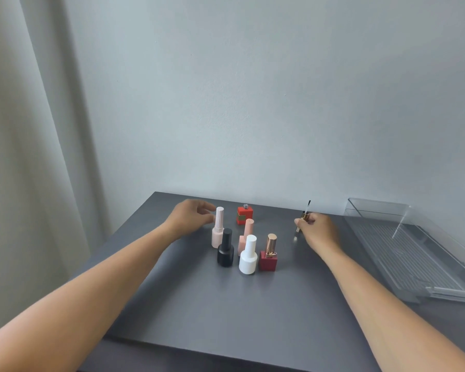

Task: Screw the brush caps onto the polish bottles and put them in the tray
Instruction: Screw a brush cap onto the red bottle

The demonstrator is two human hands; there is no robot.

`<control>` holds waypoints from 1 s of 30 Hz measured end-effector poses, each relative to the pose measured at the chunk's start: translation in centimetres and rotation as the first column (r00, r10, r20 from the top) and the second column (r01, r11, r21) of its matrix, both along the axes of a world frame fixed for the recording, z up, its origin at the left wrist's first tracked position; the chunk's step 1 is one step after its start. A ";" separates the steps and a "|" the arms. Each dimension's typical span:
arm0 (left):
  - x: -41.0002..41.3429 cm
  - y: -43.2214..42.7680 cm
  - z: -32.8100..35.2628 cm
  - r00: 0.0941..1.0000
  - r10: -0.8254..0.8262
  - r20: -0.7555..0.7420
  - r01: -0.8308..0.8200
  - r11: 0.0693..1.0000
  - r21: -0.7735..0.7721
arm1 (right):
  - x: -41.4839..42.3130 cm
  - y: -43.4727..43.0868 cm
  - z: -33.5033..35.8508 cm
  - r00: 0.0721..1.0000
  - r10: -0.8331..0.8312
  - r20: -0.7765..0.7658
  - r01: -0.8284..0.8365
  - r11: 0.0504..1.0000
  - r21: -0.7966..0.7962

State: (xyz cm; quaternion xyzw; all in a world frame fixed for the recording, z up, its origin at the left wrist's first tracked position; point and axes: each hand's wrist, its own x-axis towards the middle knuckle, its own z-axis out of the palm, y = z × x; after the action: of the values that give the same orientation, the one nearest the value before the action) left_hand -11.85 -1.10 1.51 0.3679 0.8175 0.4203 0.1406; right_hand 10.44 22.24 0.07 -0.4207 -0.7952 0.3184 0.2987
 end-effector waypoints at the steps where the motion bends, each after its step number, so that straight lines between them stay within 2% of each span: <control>1: -0.1 0.7 -0.2 1.000 -0.005 -0.008 0.005 1.000 0.004 | -0.1 0.0 0.0 1.000 0.006 -0.004 -0.006 1.000 -0.004; 10: -1.1 5.6 -1.5 0.984 -0.175 0.016 0.176 0.983 -0.048 | -1.8 0.0 0.0 0.999 0.049 -0.021 -0.049 0.999 -0.013; 18: -0.7 8.3 -1.6 0.990 -0.111 -0.084 0.103 0.990 -0.099 | -2.4 0.1 -0.2 0.996 0.079 -0.051 -0.079 0.997 -0.012; 21: -0.5 8.4 -1.6 0.994 -0.080 -0.080 0.072 0.993 -0.092 | -2.3 0.0 -0.1 0.995 0.079 -0.062 -0.081 0.997 -0.020; 26: -1.0 7.0 -1.5 0.997 -0.076 -0.013 0.075 0.997 -0.019 | -1.9 -0.7 0.7 0.983 0.096 -0.157 -0.114 0.988 -0.109; 30: -1.1 5.0 -0.6 0.996 -0.021 0.088 0.010 0.993 0.116 | -1.3 -2.1 2.2 0.953 0.157 -0.259 -0.197 0.971 -0.135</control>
State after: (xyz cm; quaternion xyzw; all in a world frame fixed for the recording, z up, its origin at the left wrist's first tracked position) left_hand -12.95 3.91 0.93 0.3626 0.7818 0.4818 0.1588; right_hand 9.13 20.11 2.25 -0.3271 -0.7585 0.4564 0.3308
